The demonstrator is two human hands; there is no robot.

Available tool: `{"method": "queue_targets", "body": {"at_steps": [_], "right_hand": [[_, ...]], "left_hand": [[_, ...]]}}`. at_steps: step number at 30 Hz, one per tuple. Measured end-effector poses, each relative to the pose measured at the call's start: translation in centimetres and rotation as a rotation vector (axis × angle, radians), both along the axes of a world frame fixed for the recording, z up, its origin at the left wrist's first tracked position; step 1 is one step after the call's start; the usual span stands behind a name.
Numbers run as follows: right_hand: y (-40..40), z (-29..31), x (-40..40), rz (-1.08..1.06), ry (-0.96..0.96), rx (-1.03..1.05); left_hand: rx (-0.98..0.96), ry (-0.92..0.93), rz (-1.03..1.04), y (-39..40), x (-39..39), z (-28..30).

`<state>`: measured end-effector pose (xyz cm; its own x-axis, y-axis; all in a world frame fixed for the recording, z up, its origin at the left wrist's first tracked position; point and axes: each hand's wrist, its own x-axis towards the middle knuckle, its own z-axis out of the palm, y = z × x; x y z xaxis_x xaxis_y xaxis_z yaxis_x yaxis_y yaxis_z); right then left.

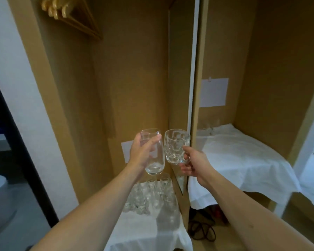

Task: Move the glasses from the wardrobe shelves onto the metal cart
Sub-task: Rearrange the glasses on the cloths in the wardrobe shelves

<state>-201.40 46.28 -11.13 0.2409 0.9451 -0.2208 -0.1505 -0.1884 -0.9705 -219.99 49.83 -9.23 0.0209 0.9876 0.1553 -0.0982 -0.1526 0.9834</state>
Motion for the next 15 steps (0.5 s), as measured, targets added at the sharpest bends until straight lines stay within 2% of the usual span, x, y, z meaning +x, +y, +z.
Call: {"method": "queue_targets", "body": {"at_steps": [4,15], "right_hand": [[-1.0,0.1,4.5,-0.044,-0.066,0.001],[-2.4,0.4,19.0,-0.090,-0.090,-0.040]], "left_hand": [[-0.019,-0.001,-0.048,-0.5,4.8,-0.1],[-0.020,0.030,-0.135,0.0,19.5,-0.1]]}}
